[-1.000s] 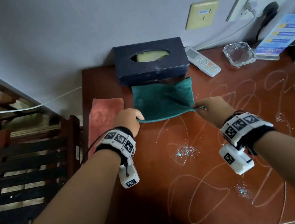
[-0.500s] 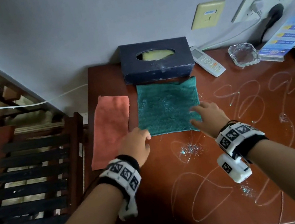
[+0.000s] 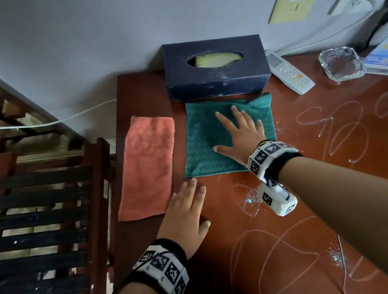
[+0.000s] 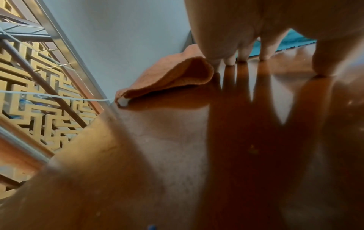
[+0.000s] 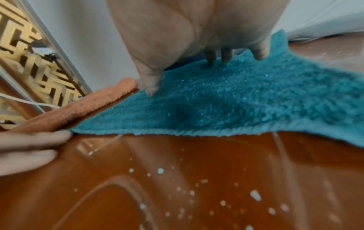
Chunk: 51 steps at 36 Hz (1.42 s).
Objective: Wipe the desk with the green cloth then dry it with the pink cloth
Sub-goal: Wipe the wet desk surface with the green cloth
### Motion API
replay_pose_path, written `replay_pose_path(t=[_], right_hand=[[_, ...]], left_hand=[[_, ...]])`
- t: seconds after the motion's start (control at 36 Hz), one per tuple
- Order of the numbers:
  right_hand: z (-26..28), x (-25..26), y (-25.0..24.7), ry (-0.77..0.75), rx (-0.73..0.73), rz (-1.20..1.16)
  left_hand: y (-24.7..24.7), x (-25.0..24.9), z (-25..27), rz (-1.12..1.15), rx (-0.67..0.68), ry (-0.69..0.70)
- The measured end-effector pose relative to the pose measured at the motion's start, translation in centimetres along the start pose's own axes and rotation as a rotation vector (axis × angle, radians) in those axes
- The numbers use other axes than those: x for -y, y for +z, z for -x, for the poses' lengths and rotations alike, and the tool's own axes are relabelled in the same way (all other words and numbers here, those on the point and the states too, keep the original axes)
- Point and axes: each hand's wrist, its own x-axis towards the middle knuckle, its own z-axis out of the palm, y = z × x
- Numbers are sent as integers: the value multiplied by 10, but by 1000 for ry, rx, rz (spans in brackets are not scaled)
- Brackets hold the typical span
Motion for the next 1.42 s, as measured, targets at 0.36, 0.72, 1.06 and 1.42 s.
replay_pose_path(t=[0.36,0.72,1.06,1.42], right_hand=[[-19,14,20,9,63,22],[-46,9,11,5,62,19],[-23,14,23,-3,53,73],[15,14,35,0,165,88]], left_hand=[[30,2,1,-61,-96,24],[35,7,-2,-84,-165,59],[37,7,-4,-94,-178,54],[33,5,-6,-161,-102,18]])
